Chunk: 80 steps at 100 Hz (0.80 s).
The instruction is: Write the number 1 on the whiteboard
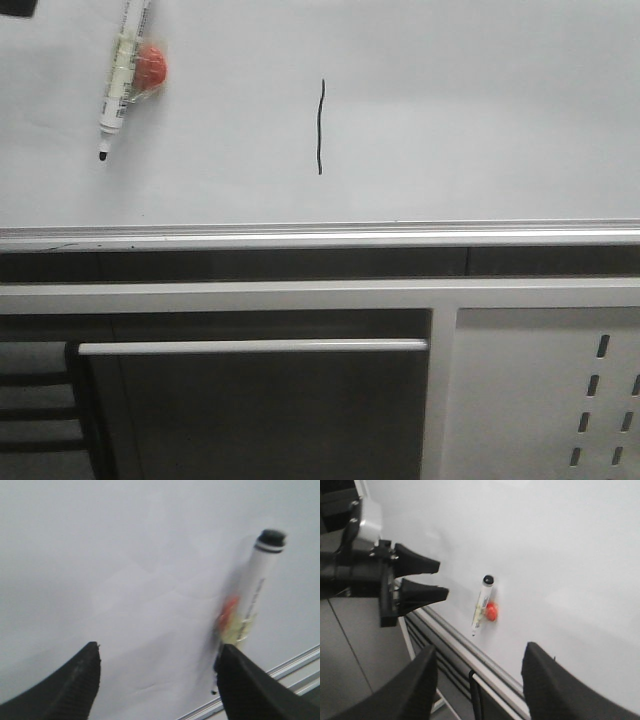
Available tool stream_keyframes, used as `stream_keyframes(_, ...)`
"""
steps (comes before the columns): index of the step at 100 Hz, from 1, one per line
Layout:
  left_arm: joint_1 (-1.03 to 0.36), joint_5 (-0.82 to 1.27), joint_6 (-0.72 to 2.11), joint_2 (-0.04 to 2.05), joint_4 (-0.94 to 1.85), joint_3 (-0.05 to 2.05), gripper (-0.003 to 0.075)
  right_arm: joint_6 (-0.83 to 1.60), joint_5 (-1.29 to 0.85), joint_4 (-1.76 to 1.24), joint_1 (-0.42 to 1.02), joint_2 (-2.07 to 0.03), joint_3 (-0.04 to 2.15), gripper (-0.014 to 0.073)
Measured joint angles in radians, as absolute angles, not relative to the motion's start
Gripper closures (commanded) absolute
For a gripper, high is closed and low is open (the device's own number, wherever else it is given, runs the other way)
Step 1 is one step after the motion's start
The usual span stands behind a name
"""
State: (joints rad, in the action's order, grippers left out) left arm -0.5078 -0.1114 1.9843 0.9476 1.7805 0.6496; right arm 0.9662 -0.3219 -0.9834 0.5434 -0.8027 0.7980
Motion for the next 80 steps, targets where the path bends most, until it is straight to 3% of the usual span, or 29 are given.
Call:
stream_keyframes(18,-0.508,-0.038,1.962,0.794,1.78,0.616,0.0697,0.964,-0.253,-0.983,0.541,-0.769,0.798,0.065)
stream_keyframes(21,-0.508,-0.038,1.96,0.772,1.78,0.614,0.0743,0.964,-0.25,-0.983,0.537,-0.764,0.798,0.0662)
stream_keyframes(49,-0.508,-0.031,1.917,0.638,1.78,0.561,0.0741,0.933,-0.224,-0.983,0.373,-0.629,0.704,0.0644)
stream_keyframes(80,-0.508,0.01,1.904,0.447,1.78,0.355,0.0741,0.931,-0.22,-0.983,0.266,-0.277,0.404,0.0645)
